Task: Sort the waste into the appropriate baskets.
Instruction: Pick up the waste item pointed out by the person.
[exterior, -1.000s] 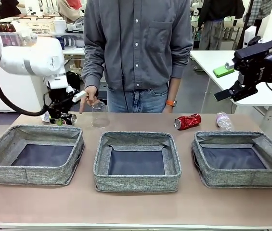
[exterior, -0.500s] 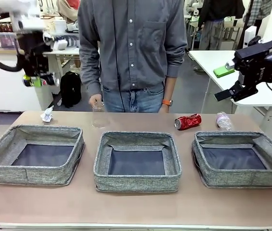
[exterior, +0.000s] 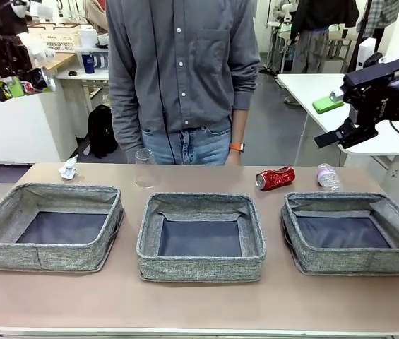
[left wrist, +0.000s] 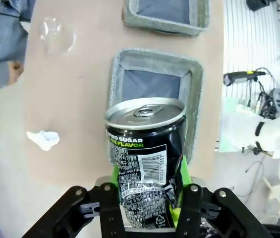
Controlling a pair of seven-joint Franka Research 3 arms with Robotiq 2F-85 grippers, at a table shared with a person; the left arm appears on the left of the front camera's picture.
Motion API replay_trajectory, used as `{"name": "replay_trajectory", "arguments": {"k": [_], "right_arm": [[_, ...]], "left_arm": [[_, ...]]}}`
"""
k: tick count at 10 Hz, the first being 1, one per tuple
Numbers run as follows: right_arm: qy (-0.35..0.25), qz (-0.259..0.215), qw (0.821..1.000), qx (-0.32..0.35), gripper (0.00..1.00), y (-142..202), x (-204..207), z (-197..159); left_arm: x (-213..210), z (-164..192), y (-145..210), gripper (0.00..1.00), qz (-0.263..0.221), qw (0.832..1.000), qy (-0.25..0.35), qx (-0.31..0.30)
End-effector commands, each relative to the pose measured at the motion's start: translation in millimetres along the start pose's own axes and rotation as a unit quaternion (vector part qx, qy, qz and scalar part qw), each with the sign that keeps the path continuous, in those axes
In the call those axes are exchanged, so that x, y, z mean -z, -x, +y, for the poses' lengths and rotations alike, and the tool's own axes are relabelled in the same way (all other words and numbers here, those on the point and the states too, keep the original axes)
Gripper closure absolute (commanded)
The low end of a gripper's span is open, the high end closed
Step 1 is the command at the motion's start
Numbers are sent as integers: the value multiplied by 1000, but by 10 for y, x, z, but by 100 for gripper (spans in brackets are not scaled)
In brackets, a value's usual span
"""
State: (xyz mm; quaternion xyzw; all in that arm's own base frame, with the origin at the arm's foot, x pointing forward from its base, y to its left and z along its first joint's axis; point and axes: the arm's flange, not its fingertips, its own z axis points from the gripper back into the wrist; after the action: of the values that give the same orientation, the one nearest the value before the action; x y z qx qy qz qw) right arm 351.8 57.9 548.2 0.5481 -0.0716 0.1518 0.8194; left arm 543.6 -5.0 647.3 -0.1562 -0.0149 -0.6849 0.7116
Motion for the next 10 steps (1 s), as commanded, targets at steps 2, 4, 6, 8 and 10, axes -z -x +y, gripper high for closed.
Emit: {"name": "replay_trajectory", "arguments": {"k": [2,4,6,8,10], "right_arm": [[-13,-5,1000,-12,0,-31,4,15],[-13,-5,1000,-12,0,-31,4,15],[-13,-5,1000,-12,0,-31,4,15],[-13,-5,1000,-12,0,-31,4,15],[-13,-5,1000,-12,0,-31,4,15]], "left_arm": [[129,211,-52,68,32,999,1,4],[129,211,-52,68,32,999,1,4],[214,244,-82,56,27,1000,9,6],[251,-53,-443,56,61,997,23,-45],[257,-520,-713,56,65,996,29,-53]]}}
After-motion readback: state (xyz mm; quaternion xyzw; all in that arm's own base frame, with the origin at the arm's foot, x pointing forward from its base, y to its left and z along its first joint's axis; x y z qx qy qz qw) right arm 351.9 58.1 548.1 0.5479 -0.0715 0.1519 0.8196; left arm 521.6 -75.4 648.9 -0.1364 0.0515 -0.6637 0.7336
